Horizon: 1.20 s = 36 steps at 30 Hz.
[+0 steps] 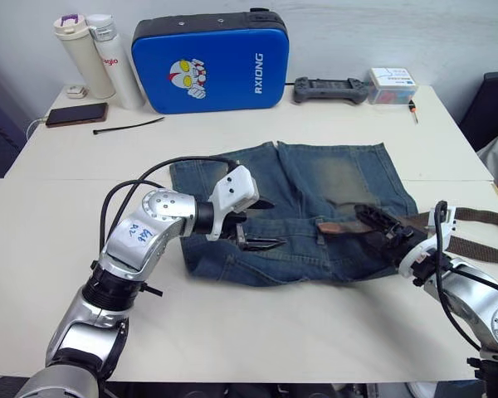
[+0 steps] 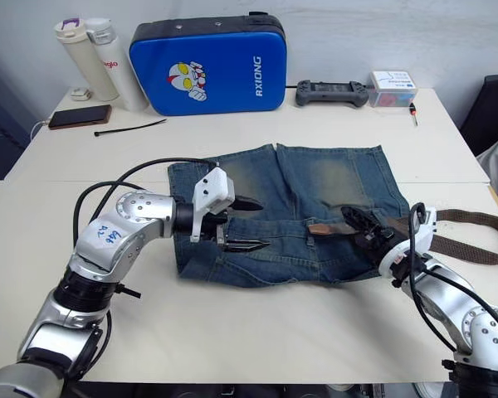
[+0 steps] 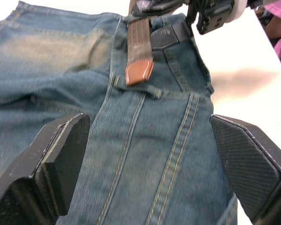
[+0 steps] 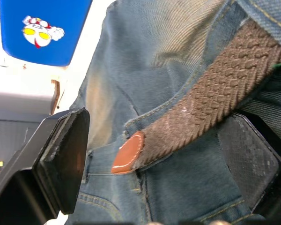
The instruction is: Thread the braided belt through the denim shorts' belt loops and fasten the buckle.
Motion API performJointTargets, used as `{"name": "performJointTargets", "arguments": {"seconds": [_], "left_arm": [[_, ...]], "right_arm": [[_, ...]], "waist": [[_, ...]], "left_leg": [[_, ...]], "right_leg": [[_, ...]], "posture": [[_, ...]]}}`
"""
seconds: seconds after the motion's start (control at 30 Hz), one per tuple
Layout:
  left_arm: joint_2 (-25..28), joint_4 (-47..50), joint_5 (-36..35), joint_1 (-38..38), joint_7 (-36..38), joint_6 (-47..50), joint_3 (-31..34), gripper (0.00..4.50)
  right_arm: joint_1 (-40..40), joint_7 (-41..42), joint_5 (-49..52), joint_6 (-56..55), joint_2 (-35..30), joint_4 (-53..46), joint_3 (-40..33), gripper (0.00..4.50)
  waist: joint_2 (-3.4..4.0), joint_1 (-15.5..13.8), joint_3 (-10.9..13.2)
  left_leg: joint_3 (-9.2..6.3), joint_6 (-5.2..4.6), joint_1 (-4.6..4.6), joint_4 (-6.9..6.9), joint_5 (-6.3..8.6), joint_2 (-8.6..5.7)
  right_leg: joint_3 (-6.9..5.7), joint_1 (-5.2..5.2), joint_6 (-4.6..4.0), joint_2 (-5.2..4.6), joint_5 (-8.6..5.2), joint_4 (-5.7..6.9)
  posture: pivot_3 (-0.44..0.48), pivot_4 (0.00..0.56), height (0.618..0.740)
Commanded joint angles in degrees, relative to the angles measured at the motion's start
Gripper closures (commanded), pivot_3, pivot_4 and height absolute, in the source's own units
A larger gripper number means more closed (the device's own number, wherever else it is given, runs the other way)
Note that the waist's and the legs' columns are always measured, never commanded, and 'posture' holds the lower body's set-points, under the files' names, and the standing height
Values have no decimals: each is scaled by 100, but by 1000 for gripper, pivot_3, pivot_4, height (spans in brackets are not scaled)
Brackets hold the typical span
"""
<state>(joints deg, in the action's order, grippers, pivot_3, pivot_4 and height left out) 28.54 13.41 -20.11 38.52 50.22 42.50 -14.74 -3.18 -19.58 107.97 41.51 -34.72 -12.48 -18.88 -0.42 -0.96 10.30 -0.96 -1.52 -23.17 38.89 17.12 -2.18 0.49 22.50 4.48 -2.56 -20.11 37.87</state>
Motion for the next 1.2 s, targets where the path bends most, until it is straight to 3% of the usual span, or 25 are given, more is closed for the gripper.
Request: {"name": "performJointTargets", "arguments": {"seconds": [0.03, 0.13, 0.27, 0.4, 0.6, 0.73, 1.0, 1.2], "left_arm": [[-27, 274, -44, 72, -68, 32, 64, 0], [-17, 414, -88, 0, -65, 112, 29, 0], [55, 422, -62, -8, -74, 159, 87, 0], [56, 430, -76, 12, -93, 191, 92, 0], [70, 403, -61, 41, -80, 182, 80, 0], [61, 383, -60, 69, -68, 177, 65, 0], [52, 356, -51, 124, -52, 185, 48, 0], [124, 317, -37, 128, -20, 176, 84, 0]], "right_arm": [[-162, -9, -87, -95, 141, 58, -85, 87], [-250, -54, -105, -162, 283, 150, -174, 871], [-272, -99, -27, -342, 552, 177, -302, 2868], [-275, -54, 61, -436, 759, 140, -443, 4478], [-323, 225, 58, -563, 864, 99, -728, 4478], [-145, 959, -950, -409, 575, 61, -631, 4478], [-86, 1718, -1635, -416, 1074, 96, -394, 4478], [-123, 1781, -1438, -424, 1463, 120, -529, 4478]], "waist": [[0, -7, 0], [0, -7, 0], [1, -6, 0], [1, -3, -1], [1, 9, -1], [2, 6, -1], [2, 49, -1], [3, 110, -2]], "left_leg": [[0, -1, 0, 0, 1, 0], [0, -2, -1, 0, 1, 0], [-1, -1, -1, -1, 1, 1], [0, -2, -1, -3, 1, 0], [0, -2, -1, -3, 1, 0], [0, -3, -1, -3, 2, 0], [0, -3, 0, -9, 2, 0], [-1, 1, 2, -21, -1, 0]], "right_leg": [[0, 0, 0, 0, 0, 0], [0, 0, 0, 0, 0, -1], [-1, 1, 0, 0, 0, 0], [0, 1, 0, 0, 0, 0], [0, 2, 0, 0, 0, 0], [0, 2, 0, 0, 0, -1], [1, 4, 0, 0, 0, -1], [1, 7, 0, 0, 0, -1]], "posture": [[0, 150, 740], [0, 150, 740], [0, 150, 740], [0, 150, 740], [0, 150, 740], [0, 150, 740], [0, 150, 740], [0, 150, 740]]}}
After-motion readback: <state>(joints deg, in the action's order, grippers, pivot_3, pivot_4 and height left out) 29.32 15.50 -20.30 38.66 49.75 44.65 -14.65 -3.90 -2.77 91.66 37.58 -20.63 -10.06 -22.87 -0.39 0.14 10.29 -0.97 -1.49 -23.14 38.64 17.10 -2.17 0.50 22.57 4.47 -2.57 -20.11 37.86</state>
